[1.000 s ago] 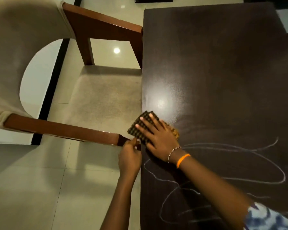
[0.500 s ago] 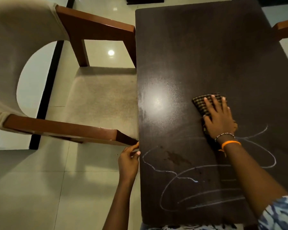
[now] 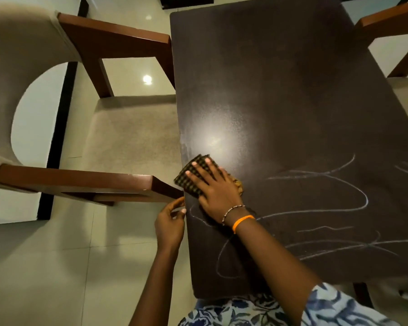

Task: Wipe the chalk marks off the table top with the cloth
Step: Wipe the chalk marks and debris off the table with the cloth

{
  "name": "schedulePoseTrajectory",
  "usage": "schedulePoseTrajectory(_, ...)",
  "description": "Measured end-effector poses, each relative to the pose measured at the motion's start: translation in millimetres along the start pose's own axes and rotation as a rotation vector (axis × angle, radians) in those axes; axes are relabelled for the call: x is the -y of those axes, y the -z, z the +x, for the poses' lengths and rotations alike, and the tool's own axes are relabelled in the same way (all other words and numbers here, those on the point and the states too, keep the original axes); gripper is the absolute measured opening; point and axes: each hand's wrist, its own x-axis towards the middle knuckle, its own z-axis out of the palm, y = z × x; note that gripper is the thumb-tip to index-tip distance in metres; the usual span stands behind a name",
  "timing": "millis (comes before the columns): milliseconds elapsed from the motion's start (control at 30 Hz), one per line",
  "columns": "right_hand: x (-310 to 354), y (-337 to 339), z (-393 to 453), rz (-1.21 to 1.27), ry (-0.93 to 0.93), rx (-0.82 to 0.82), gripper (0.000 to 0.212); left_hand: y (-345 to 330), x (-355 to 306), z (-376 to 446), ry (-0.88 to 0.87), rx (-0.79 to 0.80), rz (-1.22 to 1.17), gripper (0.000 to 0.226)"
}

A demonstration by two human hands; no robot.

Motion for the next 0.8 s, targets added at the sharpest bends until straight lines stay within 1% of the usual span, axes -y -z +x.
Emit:
schedulePoseTrajectory(67,-33.9,9.0,-11.6,0.003,-0.105,-0.025,0.067,0.9,4.4,-9.8,0.0,0.01,-0.011,0.036)
schedulePoseTrajectory(233,-135.4,37.4,-63.2,-0.008,-0.473,-0.114,0.071,1.1,15.2,-20.6,-0.013,0.041,-0.044,0.045)
schedulePoseTrajectory(300,-147.9,42.9,-72.5,-0.013,-0.597,-0.131,0.066,0.1,16.4,-19.7,-0.022,0.041,-0.049,0.045)
schedulePoseTrajectory(367,-136.5,38.2,-69.3,-0.018,-0.67,-0.147,0.062,-1.2,18.6,-17.9,-0.028,0.032,-0.05,0.045)
schedulePoseTrajectory(400,-123.2,33.7,-65.4,-0.022,-0.673,-0.149,0.064,-1.1,20.4,-18.1,-0.028,0.027,-0.058,0.045)
schedulePoseTrajectory(467,-85.3,22.5,-54.1,-0.023,-0.583,-0.133,0.068,-0.2,22.7,-19.1,-0.023,0.024,-0.072,0.045)
schedulePoseTrajectory(567,-7.3,-4.7,-36.9,0.017,-0.339,-0.085,0.066,-1.1,23.4,-22.6,-0.031,0.006,-0.063,0.045)
schedulePoseTrajectory(667,53.7,-22.9,-30.4,0.05,-0.098,-0.026,0.063,-4.3,29.3,-33.9,-0.012,-0.063,-0.064,0.042)
schedulePoseTrajectory(733,59.4,-24.5,-29.5,0.061,-0.018,0.01,0.065,-5.0,36.3,-45.6,0.001,-0.075,-0.075,0.041)
schedulePoseTrajectory(800,44.7,-20.8,-33.3,0.041,0.018,0.008,0.066,-4.2,42.7,-55.3,0.001,-0.056,-0.051,0.04)
